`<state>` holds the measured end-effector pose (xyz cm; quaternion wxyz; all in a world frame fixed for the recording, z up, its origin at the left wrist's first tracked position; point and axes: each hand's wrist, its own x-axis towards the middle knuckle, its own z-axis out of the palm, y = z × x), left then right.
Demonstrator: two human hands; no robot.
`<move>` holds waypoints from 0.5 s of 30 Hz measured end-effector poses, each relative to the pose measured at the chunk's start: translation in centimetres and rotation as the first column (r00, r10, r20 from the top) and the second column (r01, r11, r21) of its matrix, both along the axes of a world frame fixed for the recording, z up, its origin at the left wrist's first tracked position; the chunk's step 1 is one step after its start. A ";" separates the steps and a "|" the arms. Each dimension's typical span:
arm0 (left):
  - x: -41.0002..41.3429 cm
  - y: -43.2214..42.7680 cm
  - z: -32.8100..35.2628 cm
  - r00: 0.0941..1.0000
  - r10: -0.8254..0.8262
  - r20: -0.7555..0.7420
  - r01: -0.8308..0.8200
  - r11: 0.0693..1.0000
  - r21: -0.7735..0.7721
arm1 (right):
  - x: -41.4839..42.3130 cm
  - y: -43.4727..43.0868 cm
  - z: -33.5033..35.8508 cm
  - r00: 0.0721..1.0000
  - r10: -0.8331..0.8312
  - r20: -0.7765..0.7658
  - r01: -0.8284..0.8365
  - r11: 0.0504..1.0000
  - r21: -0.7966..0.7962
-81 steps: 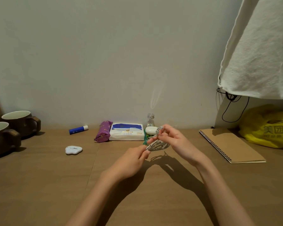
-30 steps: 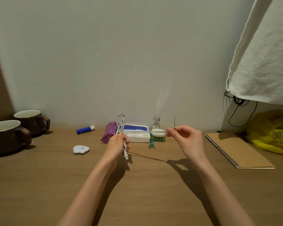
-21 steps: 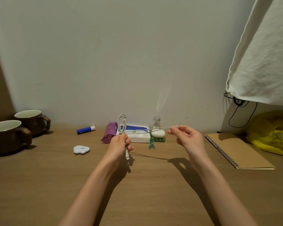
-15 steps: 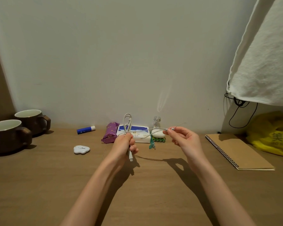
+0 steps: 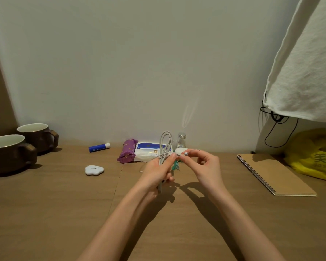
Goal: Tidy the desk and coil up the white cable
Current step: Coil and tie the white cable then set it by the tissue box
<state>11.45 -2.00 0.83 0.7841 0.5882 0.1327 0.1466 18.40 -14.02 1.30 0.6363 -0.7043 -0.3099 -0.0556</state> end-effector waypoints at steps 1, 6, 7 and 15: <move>0.0 0.0 0.0 1.000 0.011 -0.001 -0.011 0.999 -0.032 | 0.0 0.1 0.0 1.000 0.000 0.023 0.000 1.000 -0.008; 0.1 -0.1 -0.1 0.998 0.062 0.002 -0.062 0.998 0.001 | 0.5 0.4 -0.7 0.994 -0.028 0.107 0.038 0.995 -0.087; 0.1 0.0 -0.2 0.998 0.064 0.008 -0.064 0.998 0.012 | 0.6 0.4 -0.8 0.992 -0.040 0.117 0.052 0.994 -0.099; 0.6 0.5 -0.7 0.983 0.174 0.055 -0.177 0.982 0.070 | 0.4 0.4 -0.5 0.998 0.048 -0.043 -0.049 0.999 -0.011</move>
